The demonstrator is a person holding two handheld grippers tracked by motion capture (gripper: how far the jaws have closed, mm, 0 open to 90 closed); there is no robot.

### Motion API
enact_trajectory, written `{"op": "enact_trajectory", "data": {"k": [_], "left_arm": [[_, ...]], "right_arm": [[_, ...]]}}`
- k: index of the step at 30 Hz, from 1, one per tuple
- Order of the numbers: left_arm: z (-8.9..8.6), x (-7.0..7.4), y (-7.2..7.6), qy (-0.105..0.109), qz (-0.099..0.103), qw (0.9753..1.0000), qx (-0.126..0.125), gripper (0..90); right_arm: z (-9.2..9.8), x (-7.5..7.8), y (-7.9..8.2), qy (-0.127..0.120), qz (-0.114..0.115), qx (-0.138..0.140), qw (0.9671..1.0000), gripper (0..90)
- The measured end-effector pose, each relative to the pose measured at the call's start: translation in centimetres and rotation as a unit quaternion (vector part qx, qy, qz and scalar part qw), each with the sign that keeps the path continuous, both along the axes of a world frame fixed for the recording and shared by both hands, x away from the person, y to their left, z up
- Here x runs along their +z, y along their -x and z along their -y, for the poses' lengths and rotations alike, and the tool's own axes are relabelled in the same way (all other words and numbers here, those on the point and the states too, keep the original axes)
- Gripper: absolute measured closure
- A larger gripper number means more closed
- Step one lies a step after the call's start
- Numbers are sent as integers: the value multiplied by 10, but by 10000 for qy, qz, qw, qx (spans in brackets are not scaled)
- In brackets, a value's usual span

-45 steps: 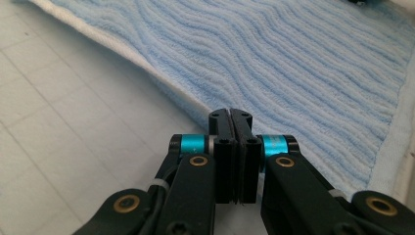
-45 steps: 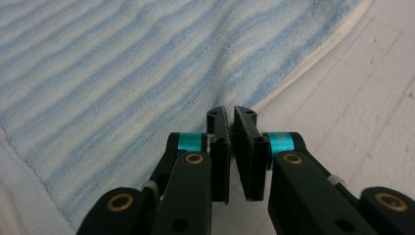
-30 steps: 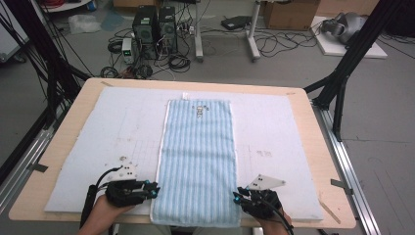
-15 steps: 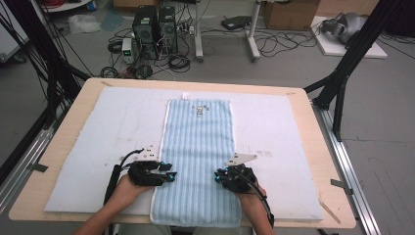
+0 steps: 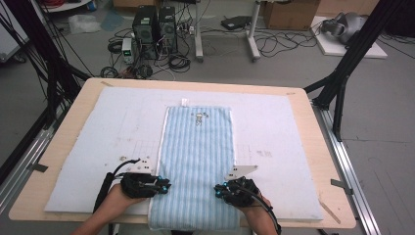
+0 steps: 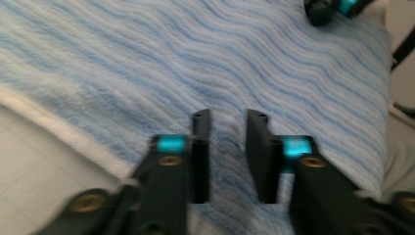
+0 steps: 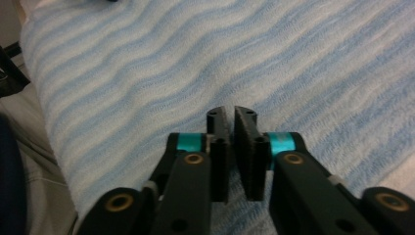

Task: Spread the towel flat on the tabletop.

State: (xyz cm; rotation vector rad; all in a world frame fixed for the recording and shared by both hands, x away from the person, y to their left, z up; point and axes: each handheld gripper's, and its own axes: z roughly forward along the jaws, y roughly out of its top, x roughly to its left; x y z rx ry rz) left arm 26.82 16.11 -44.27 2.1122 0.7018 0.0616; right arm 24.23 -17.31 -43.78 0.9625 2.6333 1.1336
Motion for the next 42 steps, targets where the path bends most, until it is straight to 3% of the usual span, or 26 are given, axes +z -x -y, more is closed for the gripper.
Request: {"op": "enact_trajectory", "data": {"k": [4, 6, 13, 17, 19, 21, 25, 27, 30, 35, 42], "left_arm": [[-6, 8, -15, 222, 179, 9986, 455, 593], [-9, 9, -27, 323, 275, 9961, 779, 518], [-11, 4, -74, 132, 469, 9887, 1419, 540], [-2, -3, -90, -216, 590, 9871, 1474, 616], [1, -7, -95, -394, 576, 9864, 1485, 646], [2, -7, -94, -514, 739, 9851, 1468, 700], [-1, -6, -93, -548, 684, 9845, 1520, 703], [-4, -5, -93, -533, 627, 9837, 1599, 697], [-11, -2, -93, -264, 535, 9832, 1726, 602], [-22, 12, -89, 460, 940, 9796, 1713, 545], [-37, 19, -85, 948, 1101, 9768, 1574, 467]], "right_arm": [[8, 6, -11, -355, 140, -267, 9989, 762], [12, 8, -21, -402, 251, -486, 9977, 756], [22, 5, -69, -289, 417, -1294, 9903, 720], [26, 0, -87, -48, 418, -1671, 9850, 721], [27, -4, -91, 116, 338, -1750, 9839, 726], [28, -5, -90, 160, 385, -1726, 9841, 741], [31, -3, -85, 490, 461, -1689, 9833, 736], [37, -3, -83, 359, 374, -1730, 9835, 721], [41, -3, -82, 208, 407, -1715, 9841, 677], [50, 6, -78, -199, 634, -1712, 9830, 621], [68, 15, -76, -352, 820, -1884, 9780, 535]]}}
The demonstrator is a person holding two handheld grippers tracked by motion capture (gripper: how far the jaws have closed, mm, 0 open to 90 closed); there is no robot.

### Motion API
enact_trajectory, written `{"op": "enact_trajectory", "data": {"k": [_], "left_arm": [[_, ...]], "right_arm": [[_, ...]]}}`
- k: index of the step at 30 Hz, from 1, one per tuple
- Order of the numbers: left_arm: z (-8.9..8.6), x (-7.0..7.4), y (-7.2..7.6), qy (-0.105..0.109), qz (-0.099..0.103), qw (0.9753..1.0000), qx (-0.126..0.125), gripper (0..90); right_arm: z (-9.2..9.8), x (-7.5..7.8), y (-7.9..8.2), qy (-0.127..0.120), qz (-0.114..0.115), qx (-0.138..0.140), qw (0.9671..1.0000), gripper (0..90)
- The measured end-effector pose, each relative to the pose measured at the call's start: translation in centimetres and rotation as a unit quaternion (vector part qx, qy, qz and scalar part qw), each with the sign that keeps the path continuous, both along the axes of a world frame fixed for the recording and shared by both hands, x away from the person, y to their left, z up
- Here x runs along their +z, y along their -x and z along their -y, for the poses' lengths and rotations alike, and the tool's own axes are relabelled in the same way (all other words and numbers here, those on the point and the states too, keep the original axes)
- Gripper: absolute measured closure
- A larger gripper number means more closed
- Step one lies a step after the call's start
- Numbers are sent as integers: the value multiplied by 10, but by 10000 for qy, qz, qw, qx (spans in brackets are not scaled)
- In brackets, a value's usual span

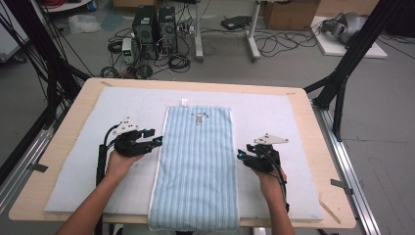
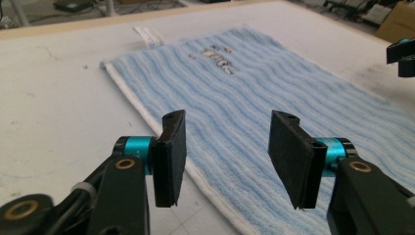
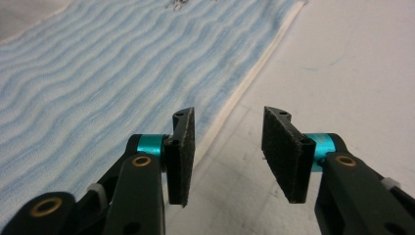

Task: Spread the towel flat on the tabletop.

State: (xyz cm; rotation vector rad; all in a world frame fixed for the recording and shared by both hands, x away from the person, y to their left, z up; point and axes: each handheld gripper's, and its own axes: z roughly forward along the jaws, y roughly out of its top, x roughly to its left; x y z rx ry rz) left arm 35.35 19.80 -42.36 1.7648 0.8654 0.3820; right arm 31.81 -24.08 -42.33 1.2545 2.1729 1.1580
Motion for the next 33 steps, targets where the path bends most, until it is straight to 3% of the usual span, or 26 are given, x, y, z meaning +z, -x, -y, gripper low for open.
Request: {"op": "enact_trajectory", "data": {"k": [3, 7, 10, 13, 18, 33], "left_arm": [[-6, 3, 1, 214, 80, 9997, 49, 370], [-15, 6, -2, 545, -7, 9985, 24, 259], [-19, 6, -5, 673, 46, 9977, 14, 205], [-19, 8, -9, 650, 57, 9979, -26, 204], [-20, 12, -11, 652, 121, 9978, 6, 205], [-21, 16, -8, 626, 136, 9979, 132, 207]], "right_arm": [[8, 3, 2, -81, 145, -80, 9998, 430], [17, 7, 2, -186, 260, -177, 9993, 300], [20, 8, 0, -212, 323, -219, 9990, 202], [20, 7, -3, -214, 407, -102, 9989, 124], [20, 8, -2, -247, 589, 29, 9980, 115], [18, 8, -2, -210, 570, 64, 9981, 115]]}}
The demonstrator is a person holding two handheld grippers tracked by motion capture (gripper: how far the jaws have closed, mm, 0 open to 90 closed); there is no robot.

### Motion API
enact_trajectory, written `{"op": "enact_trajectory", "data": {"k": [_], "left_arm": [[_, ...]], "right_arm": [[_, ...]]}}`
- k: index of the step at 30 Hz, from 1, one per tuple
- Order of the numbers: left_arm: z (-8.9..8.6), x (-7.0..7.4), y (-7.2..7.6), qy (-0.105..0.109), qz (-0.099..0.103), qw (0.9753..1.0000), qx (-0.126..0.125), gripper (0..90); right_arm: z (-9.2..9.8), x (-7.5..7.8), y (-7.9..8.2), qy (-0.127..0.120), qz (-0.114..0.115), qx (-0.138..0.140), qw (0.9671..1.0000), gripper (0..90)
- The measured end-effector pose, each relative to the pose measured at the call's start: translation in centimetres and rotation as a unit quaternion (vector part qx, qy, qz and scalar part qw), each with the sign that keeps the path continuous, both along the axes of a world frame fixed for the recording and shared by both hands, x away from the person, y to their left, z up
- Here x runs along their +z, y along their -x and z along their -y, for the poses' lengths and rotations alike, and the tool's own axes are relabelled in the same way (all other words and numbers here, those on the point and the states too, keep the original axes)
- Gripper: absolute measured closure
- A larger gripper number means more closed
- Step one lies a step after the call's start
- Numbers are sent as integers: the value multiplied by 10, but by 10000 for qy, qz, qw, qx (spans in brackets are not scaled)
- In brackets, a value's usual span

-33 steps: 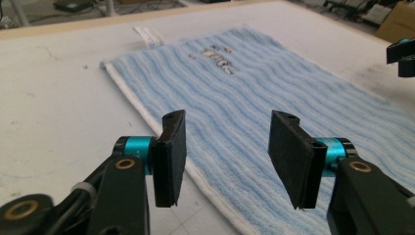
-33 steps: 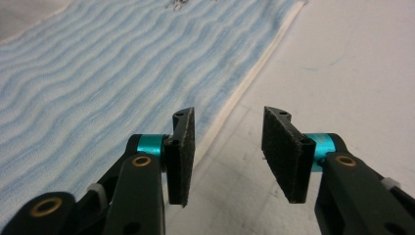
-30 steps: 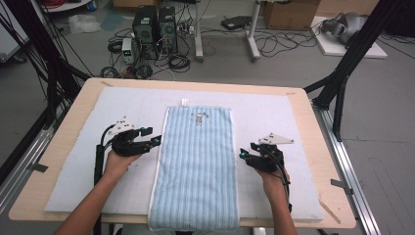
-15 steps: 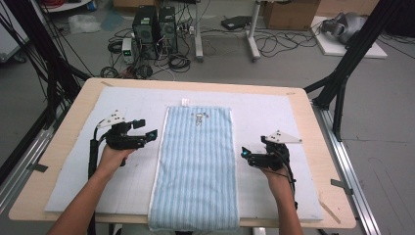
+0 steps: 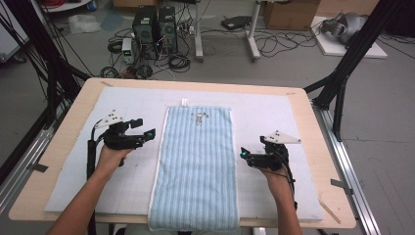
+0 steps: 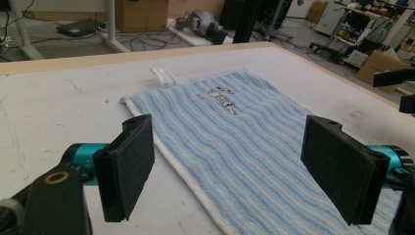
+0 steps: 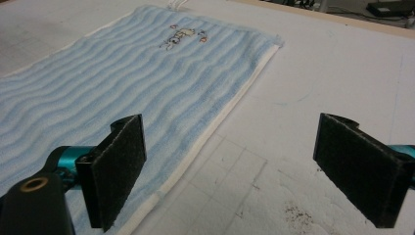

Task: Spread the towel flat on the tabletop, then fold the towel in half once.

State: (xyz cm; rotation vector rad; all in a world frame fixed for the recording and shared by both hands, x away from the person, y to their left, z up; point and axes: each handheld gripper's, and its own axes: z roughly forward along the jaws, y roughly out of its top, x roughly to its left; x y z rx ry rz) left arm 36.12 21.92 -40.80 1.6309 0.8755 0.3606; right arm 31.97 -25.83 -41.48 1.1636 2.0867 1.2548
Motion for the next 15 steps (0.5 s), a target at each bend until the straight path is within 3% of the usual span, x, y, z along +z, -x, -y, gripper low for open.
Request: {"op": "enact_trajectory", "data": {"k": [4, 10, 15], "left_arm": [[2, 2, -2, 13, 1, 10000, 17, 206], [5, 6, -14, 50, -188, 9998, 3, 197], [9, 5, -25, -40, -171, 9997, 180, 194]], "right_arm": [[0, 1, 1, -27, 21, -1, 10000, 115], [0, 0, 0, -17, -16, -44, 10000, 115], [-1, 0, 0, 39, -26, -35, 10000, 115]]}}
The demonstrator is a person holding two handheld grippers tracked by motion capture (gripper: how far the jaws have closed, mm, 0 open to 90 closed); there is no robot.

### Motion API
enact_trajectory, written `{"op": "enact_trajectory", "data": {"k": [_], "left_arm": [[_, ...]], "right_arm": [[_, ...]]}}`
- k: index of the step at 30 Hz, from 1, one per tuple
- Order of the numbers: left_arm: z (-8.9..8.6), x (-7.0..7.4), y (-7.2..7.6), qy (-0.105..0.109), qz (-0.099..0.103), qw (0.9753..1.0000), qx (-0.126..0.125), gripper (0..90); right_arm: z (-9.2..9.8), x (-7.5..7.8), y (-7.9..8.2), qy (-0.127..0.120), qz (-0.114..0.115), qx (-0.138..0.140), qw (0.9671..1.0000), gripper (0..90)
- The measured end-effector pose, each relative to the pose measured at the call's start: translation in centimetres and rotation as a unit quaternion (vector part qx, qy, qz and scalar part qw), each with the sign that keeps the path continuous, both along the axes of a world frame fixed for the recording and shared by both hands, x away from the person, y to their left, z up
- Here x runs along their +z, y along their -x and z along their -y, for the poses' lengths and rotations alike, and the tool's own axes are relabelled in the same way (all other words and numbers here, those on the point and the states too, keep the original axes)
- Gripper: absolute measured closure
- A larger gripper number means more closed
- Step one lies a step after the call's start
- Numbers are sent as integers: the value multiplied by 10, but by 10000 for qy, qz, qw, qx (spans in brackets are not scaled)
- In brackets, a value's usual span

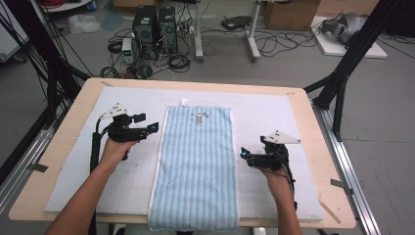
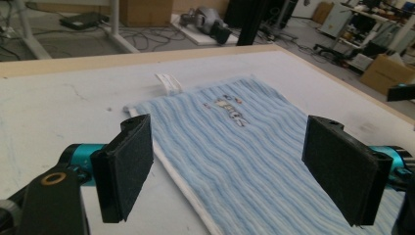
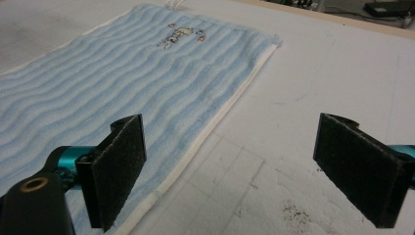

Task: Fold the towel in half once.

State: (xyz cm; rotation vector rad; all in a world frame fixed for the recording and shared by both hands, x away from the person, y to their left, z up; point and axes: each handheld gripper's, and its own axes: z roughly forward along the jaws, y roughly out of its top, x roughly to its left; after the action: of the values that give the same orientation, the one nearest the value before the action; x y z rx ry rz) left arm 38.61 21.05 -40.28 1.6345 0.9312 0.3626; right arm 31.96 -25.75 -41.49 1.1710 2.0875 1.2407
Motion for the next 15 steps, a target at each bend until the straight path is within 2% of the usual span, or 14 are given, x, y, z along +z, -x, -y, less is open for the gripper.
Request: {"op": "enact_trajectory", "data": {"k": [4, 6, 10, 14, 15], "left_arm": [[5, -2, -10, -255, 9, 9993, 260, 198], [9, -4, -16, -283, -55, 9991, 320, 204], [19, -9, -29, -414, -330, 9982, 285, 213], [25, -14, -42, -540, -491, 9961, 501, 255], [27, -15, -45, -619, -571, 9948, 576, 264]], "right_arm": [[0, 0, 0, -6, -9, 17, 10000, 115], [-2, 0, 0, 18, 3, 42, 10000, 115], [-5, -2, 1, 32, -55, 101, 9999, 115], [-7, -3, 0, 39, -87, 119, 9999, 115], [-8, -3, 0, 19, -88, 119, 9999, 115]]}}
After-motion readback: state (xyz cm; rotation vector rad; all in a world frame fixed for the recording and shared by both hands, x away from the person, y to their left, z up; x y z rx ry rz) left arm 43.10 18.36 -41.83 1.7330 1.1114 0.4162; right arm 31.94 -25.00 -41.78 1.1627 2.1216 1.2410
